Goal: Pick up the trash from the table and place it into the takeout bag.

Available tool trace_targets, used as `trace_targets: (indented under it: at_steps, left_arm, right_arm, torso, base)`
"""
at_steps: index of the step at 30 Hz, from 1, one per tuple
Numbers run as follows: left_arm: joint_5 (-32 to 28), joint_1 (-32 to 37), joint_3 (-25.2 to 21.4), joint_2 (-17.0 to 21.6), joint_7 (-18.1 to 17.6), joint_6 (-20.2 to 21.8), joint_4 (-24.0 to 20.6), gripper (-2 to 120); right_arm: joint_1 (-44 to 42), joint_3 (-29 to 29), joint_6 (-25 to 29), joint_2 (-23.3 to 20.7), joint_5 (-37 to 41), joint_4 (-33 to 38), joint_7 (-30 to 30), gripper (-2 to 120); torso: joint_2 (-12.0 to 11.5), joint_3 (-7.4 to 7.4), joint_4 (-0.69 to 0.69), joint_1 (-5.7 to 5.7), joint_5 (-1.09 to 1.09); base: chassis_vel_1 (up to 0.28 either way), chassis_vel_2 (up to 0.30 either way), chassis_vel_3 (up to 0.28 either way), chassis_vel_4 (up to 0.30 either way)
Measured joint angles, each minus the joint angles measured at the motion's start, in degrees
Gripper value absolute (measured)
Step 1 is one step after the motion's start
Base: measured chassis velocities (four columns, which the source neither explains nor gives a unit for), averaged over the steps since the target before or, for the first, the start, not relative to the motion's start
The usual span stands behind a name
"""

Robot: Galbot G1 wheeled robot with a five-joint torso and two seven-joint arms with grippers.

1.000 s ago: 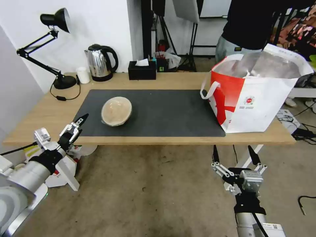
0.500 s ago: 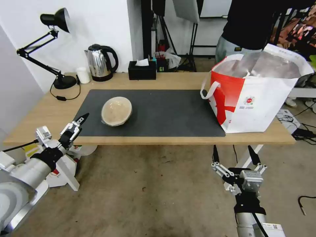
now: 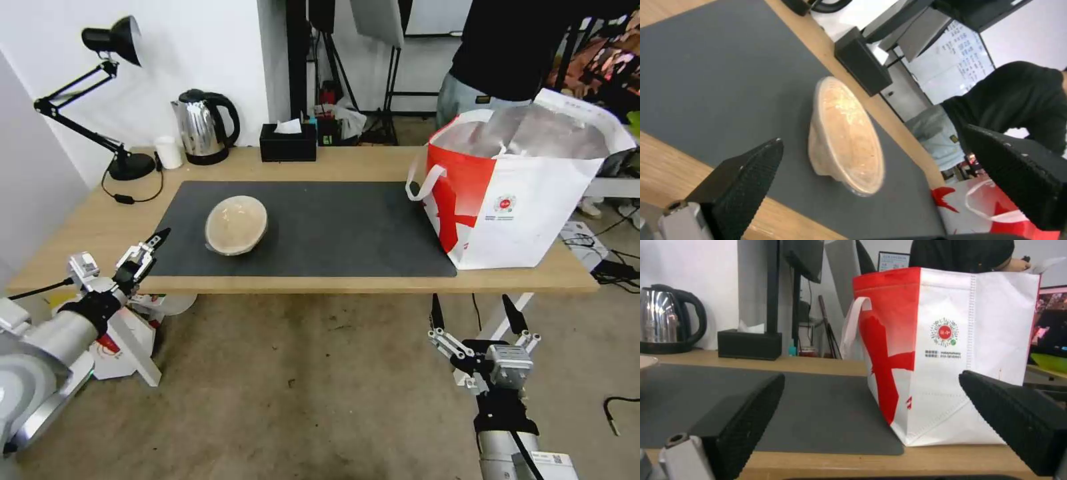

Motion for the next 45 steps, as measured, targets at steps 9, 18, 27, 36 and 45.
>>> trace_targets:
  at_steps: [9,18,27,36,45]
  left_arm:
    - [0.09,-3.65,3.2,1.14,-2.82,0.39,3.44,100]
    - [-0.47,-5.38,4.49,2.05,-4.79,1.01,4.5,100]
    - [-2.46,-6.7,5.18,2.14,-9.15,2.08,4.41,100]
    - [-5.99,-8.19,5.52,1.88,-15.63,3.01,1.93,100]
    - [-6.75,-8.97,5.46,2.72,-17.57,2.99,2.18,100]
  right_arm:
    - [0.0,0.0,0.0,0.0,0.0,0.0,0.0,100]
    - [0.01,0.0,0.0,0.0,0.0,0.0,0.0,100]
    - [0.0,0.0,0.0,0.0,0.0,0.0,0.0,100]
    - [0.0,0.0,0.0,0.0,0.0,0.0,0.0,100]
    - [0.01,0.0,0.0,0.0,0.0,0.0,0.0,100]
  torso:
    - [0.0,0.0,0.0,0.01,0.0]
    - [0.0,0.0,0.0,0.0,0.01]
    - [0.0,0.0,0.0,0.0,0.0]
    - [0.0,0.0,0.0,0.0,0.01]
    - [0.0,0.0,0.0,0.0,0.0]
  base:
    - [0.0,0.0,0.0,0.0]
    - [0.0,0.0,0.0,0.0]
    - [0.0,0.0,0.0,0.0]
    - [0.0,0.0,0.0,0.0]
    - [0.0,0.0,0.0,0.0]
